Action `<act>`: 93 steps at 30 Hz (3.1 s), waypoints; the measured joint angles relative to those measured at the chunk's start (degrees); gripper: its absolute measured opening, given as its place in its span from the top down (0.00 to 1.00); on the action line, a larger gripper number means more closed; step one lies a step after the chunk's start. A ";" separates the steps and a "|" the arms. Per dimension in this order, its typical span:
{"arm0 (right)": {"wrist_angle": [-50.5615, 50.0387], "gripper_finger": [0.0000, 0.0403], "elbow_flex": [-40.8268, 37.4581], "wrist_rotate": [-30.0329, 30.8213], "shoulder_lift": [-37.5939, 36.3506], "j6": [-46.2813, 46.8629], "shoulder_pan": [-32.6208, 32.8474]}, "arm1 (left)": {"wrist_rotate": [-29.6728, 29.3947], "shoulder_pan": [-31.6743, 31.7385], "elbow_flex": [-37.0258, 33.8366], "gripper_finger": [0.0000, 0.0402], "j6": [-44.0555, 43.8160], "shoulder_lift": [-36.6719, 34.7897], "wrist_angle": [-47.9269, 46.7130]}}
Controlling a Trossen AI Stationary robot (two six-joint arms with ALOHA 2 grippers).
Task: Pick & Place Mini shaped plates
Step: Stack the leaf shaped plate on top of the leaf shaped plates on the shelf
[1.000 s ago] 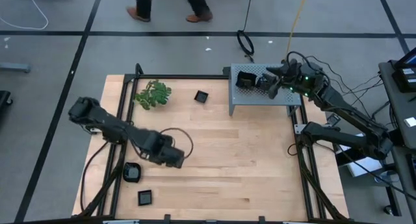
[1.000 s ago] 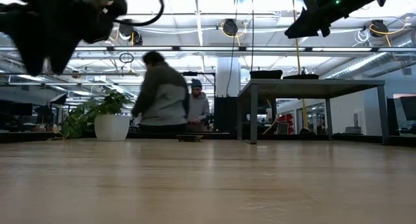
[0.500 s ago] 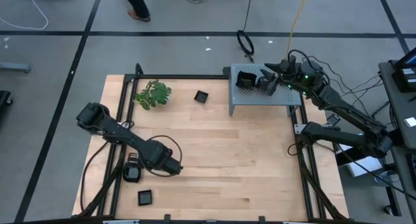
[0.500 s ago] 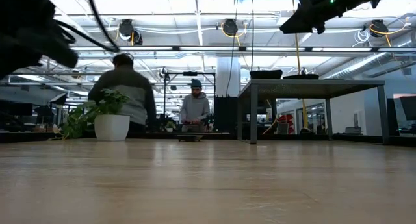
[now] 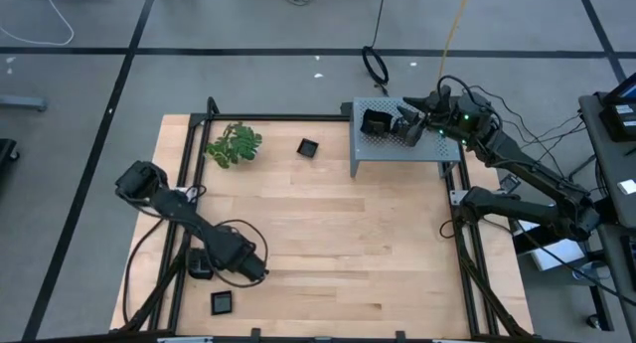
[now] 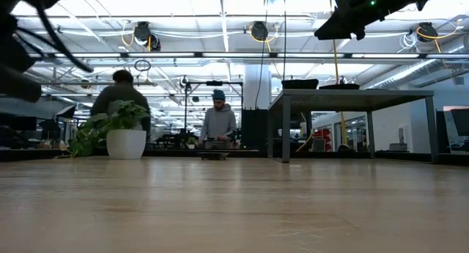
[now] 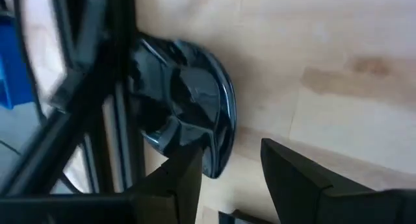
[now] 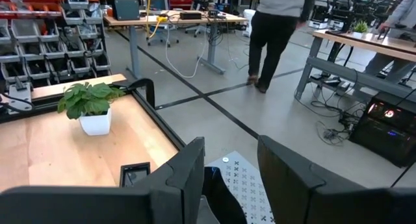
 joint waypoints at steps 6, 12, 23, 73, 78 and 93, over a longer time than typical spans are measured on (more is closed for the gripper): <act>0.00 0.68 0.00 0.07 0.00 -0.10 0.00 | 0.80 -0.75 -4.92 0.59 -2.99 0.00 5.73; 0.01 0.68 0.00 0.12 0.00 -0.10 0.00 | 0.80 -0.66 -8.24 0.59 -3.70 0.00 6.85; -0.18 0.68 0.00 0.15 0.00 0.30 0.00 | 0.78 -0.66 -8.82 0.75 -1.69 0.00 7.11; -0.22 0.68 0.00 -0.08 0.00 0.27 0.00 | -38.07 29.51 13.80 0.98 128.39 -0.02 51.44; -0.20 0.68 0.00 -3.88 0.00 0.20 0.02 | -37.22 29.73 13.69 0.95 129.86 4.54 60.27; -0.85 0.68 0.04 -4.50 0.24 -0.14 -0.02 | -30.99 26.87 13.74 0.95 127.80 12.28 61.22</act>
